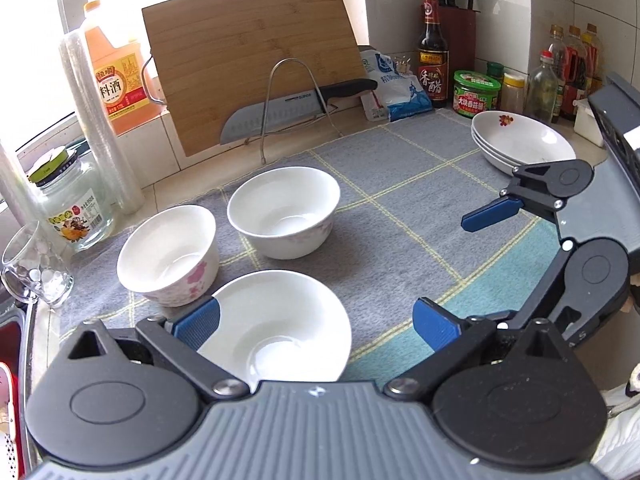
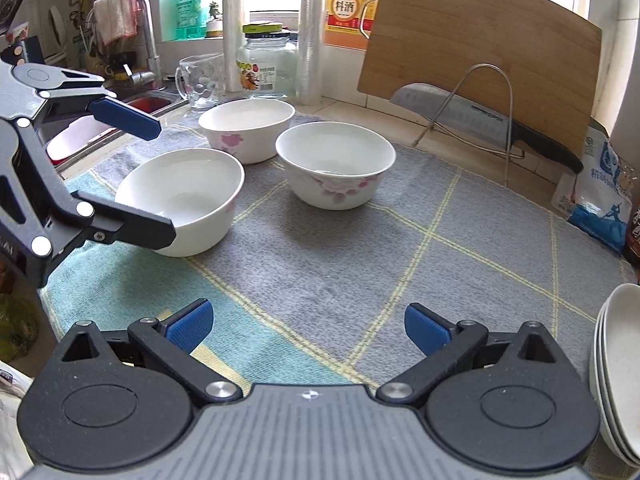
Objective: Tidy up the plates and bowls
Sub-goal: 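Move the left tool to a white bowl and grasp its rim, then lift and carry the white bowl with the left tool toward the other bowls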
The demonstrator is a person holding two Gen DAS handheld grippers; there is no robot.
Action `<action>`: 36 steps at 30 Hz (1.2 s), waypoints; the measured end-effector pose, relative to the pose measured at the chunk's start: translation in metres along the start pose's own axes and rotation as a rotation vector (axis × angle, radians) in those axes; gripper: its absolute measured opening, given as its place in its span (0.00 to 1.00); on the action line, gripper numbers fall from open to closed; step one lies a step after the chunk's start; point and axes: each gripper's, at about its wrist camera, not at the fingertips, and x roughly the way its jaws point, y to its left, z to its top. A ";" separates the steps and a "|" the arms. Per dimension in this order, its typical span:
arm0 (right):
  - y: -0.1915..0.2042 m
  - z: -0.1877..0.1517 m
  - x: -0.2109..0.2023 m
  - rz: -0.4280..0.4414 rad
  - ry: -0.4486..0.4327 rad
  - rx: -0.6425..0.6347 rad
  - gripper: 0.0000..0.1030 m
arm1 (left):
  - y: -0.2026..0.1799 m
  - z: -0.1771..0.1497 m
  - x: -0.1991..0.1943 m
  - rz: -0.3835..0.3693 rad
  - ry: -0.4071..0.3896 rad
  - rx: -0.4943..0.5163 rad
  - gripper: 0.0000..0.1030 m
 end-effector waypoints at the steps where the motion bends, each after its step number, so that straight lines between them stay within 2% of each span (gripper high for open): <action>1: 0.004 0.001 0.003 0.008 -0.001 -0.012 1.00 | 0.007 -0.001 0.001 0.005 0.006 -0.002 0.99; 7: 0.034 0.014 0.022 0.074 -0.018 -0.104 1.00 | 0.045 -0.006 0.013 0.041 0.049 -0.029 0.99; 12: 0.054 0.023 0.034 0.108 -0.049 -0.154 1.00 | 0.063 -0.008 0.023 0.023 0.083 -0.060 0.98; 16: 0.063 0.030 0.043 0.123 -0.053 -0.165 1.00 | 0.066 -0.010 0.030 -0.002 0.110 -0.064 0.88; 21: 0.069 0.036 0.050 0.145 -0.055 -0.162 0.99 | 0.065 -0.011 0.037 -0.038 0.129 -0.061 0.83; 22: 0.070 0.037 0.052 0.145 -0.055 -0.166 0.99 | 0.065 -0.011 0.039 -0.047 0.133 -0.063 0.79; 23: 0.071 0.037 0.054 0.147 -0.053 -0.170 0.98 | 0.066 -0.010 0.040 -0.057 0.137 -0.066 0.75; 30: 0.074 0.037 0.056 0.164 -0.050 -0.174 0.83 | 0.069 -0.011 0.046 -0.104 0.157 -0.087 0.65; 32: 0.075 0.037 0.056 0.168 -0.052 -0.173 0.82 | 0.070 -0.012 0.047 -0.111 0.163 -0.093 0.60; 36: 0.076 0.037 0.054 0.159 -0.055 -0.175 0.81 | 0.073 -0.012 0.049 -0.136 0.170 -0.113 0.58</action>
